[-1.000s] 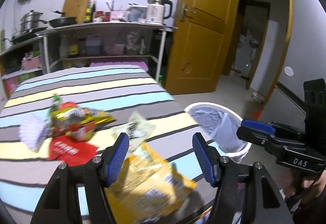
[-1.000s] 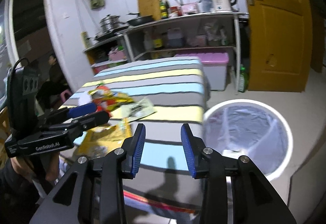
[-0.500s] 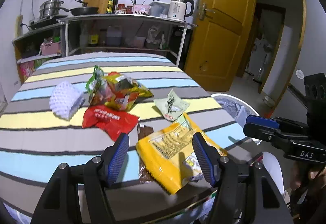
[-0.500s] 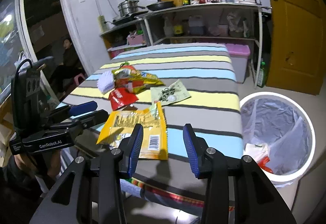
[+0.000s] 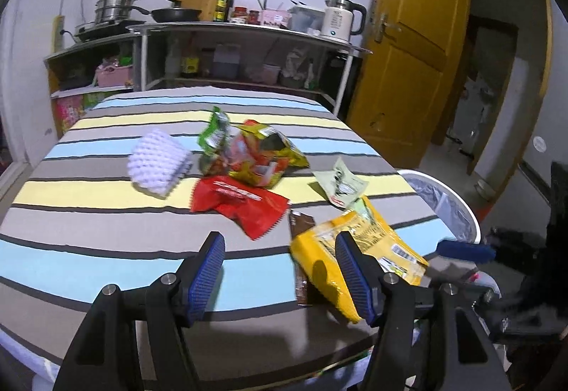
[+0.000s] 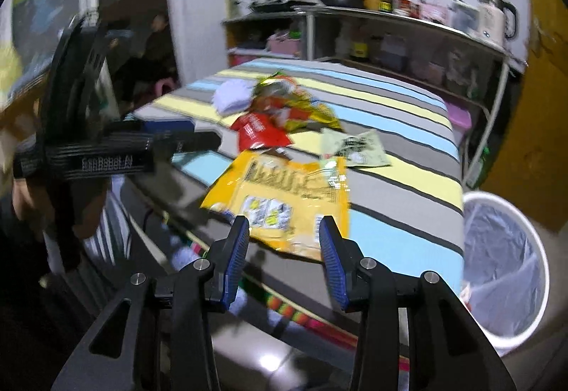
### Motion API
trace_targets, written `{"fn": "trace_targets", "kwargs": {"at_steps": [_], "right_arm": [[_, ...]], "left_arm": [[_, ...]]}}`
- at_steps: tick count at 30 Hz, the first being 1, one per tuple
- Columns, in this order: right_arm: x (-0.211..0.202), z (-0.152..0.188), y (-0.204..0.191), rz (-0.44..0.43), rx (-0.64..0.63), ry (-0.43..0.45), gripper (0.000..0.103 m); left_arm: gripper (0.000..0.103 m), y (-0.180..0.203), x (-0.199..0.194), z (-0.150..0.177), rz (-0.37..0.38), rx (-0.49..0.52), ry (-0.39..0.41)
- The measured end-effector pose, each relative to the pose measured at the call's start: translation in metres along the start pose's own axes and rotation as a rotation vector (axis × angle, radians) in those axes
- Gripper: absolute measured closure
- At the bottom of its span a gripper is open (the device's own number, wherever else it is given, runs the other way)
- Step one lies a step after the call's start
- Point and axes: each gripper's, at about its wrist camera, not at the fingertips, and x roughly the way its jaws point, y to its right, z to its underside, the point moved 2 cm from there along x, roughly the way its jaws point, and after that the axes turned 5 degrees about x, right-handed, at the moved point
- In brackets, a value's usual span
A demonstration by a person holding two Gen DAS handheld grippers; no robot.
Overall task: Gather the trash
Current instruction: 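Return the right tool to the table and close on the yellow snack bag, then carry the yellow bag over the bin and open the right tool while the left tool holds a brown strip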
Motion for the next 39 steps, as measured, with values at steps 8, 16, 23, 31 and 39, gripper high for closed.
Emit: {"fn": "trace_targets", "kwargs": {"at_steps": [8, 16, 23, 31, 39], "right_arm": [[0.031, 0.005, -0.023, 0.060, -0.168, -0.050, 0.061], [0.048, -0.003, -0.028, 0.056, -0.235, -0.082, 0.061], [0.050, -0.002, -0.032, 0.085, -0.286, -0.062, 0.054], [0.063, -0.014, -0.019, 0.113, -0.198, -0.062, 0.082], [0.045, -0.024, 0.003, 0.096, -0.047, 0.000, 0.100]], "left_arm": [[0.039, -0.015, -0.009, -0.001, -0.028, -0.021, 0.011], [0.039, -0.028, -0.009, 0.001, -0.050, -0.053, 0.010], [0.039, -0.036, -0.006, -0.001, -0.052, -0.074, 0.007], [0.039, -0.032, -0.003, 0.001, -0.044, -0.070, 0.000], [0.039, -0.015, 0.012, 0.006, 0.001, -0.048, -0.034]]}}
